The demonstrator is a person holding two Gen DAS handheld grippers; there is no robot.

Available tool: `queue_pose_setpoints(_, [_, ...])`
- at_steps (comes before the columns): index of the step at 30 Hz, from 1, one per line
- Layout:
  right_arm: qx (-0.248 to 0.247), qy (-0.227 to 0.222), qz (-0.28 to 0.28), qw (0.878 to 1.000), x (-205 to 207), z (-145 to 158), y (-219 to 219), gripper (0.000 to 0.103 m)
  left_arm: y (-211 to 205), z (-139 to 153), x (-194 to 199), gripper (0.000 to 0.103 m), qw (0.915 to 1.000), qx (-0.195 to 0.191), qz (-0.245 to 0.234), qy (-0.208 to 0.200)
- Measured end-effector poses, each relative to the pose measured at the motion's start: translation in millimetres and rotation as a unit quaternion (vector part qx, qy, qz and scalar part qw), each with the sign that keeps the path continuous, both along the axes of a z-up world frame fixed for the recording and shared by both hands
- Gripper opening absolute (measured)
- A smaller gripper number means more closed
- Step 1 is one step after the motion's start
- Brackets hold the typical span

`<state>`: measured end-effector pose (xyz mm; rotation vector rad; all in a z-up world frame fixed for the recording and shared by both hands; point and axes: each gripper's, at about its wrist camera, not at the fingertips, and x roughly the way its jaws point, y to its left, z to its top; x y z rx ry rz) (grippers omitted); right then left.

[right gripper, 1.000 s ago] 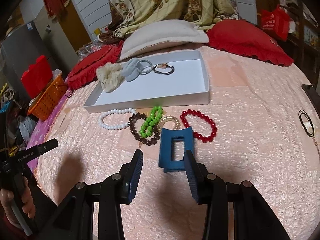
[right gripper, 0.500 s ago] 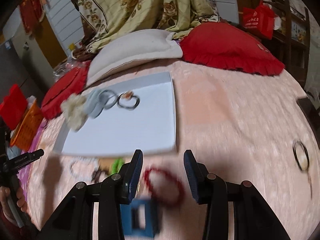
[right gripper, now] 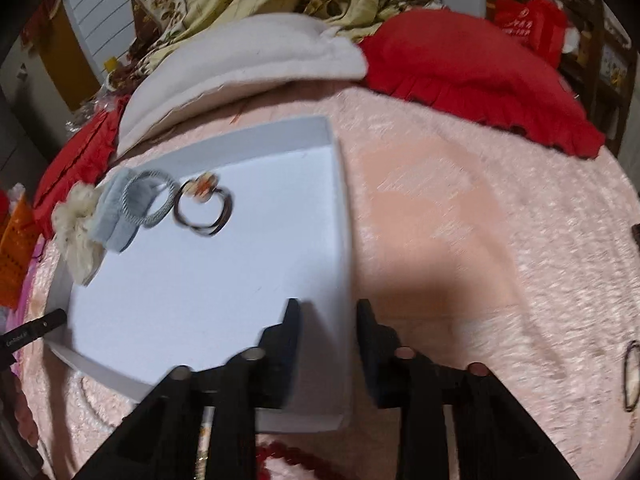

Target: Organize jewelry

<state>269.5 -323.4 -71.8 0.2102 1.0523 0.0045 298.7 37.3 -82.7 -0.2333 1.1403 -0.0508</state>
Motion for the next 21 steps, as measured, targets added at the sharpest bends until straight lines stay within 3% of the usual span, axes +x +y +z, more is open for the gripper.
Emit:
queue_pose_setpoints(6, [-0.009, -0.002, 0.016, 1.0, -9, -2, 10, 0.025, -2, 10, -20, 0.005, 0.9992, 0.037, -0.004, -0.017])
queue_pose_setpoints(10, [-0.003, -0.022, 0.003, 1.0, -18, 17, -2, 0.028, 10, 34, -31, 0.006, 0.9992, 0.011, 0.011, -0.037])
queue_pose_setpoints(11, [-0.002, -0.033, 0.0, 0.999, -24, 26, -6, 0.036, 13, 44, -39, 0.008, 0.9988, 0.006, 0.014, -0.046])
queue_pose_setpoints(13, [-0.004, -0.057, 0.0, 0.998, -42, 43, -11, 0.046, 14, 60, -58, 0.014, 0.9978, 0.009, 0.01, -0.065])
queue_pose_setpoints(15, [0.001, -0.077, 0.004, 0.997, -66, 55, -12, 0.05, 4, 70, -77, 0.031, 0.9964, 0.026, -0.003, -0.081])
queue_pose_setpoints(16, [0.009, -0.079, 0.008, 0.997, -75, 57, -12, 0.051, -1, 72, -87, 0.034, 0.9958, 0.031, -0.014, -0.085])
queue_pose_setpoints(21, [0.051, -0.058, 0.034, 0.996, -121, 41, -2, 0.051, -46, 46, -113, 0.036, 0.9932, 0.054, -0.082, -0.062])
